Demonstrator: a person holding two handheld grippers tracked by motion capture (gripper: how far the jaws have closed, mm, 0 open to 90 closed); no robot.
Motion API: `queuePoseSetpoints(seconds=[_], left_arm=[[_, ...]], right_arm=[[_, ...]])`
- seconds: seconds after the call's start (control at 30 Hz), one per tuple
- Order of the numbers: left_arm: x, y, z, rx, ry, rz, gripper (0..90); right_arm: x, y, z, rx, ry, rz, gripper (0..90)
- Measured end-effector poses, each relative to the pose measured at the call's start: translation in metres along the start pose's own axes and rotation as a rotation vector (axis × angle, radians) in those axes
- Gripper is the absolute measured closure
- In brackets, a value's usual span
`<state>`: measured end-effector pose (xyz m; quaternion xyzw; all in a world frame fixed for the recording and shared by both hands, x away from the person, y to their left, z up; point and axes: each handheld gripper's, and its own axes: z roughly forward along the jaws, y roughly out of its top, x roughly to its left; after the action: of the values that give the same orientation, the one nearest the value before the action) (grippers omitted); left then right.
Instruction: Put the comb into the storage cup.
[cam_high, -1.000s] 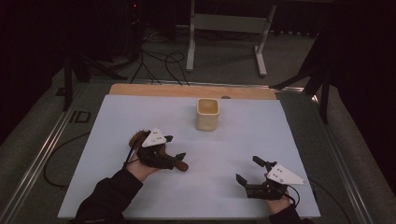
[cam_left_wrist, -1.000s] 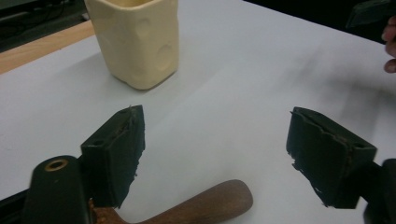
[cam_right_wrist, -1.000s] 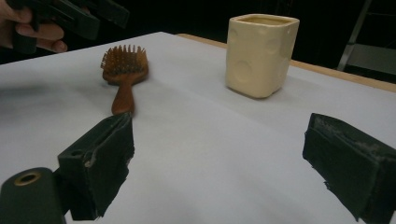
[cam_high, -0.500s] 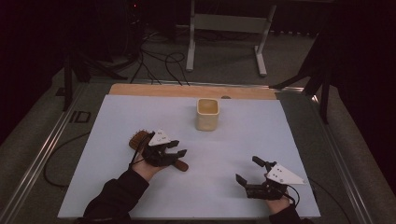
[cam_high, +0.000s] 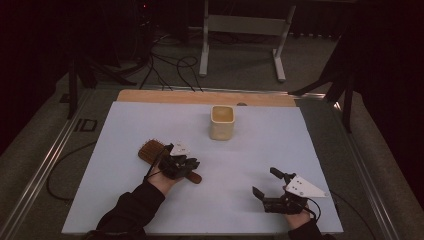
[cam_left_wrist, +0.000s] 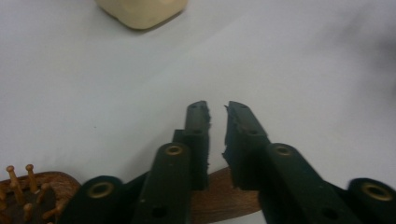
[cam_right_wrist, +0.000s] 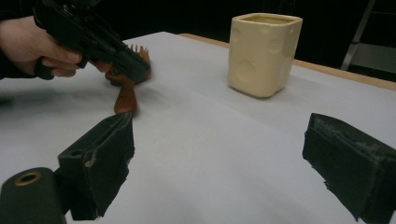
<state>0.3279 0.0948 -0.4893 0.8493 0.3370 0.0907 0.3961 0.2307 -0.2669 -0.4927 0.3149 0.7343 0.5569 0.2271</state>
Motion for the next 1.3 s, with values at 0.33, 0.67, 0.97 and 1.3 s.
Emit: queuePoseSetpoints(seconds=[0.33,0.67,0.97,1.3], left_arm=[[0.0,-0.003,0.015,0.083,0.004,0.001,90.0],[-0.004,-0.004,0.022,0.136,0.004,0.014,90.0],[-0.007,-0.011,0.017,0.167,0.01,0.013,90.0],[-0.013,-0.026,0.001,0.209,0.016,0.032,90.0]], right_arm=[[0.0,0.0,0.0,-0.001,0.0,0.0,8.8],[0.0,0.0,0.0,-0.002,0.002,0.001,8.8],[0.0,0.001,0.0,-0.005,0.003,0.003,8.8],[0.001,0.001,0.0,-0.007,0.002,0.005,8.8]])
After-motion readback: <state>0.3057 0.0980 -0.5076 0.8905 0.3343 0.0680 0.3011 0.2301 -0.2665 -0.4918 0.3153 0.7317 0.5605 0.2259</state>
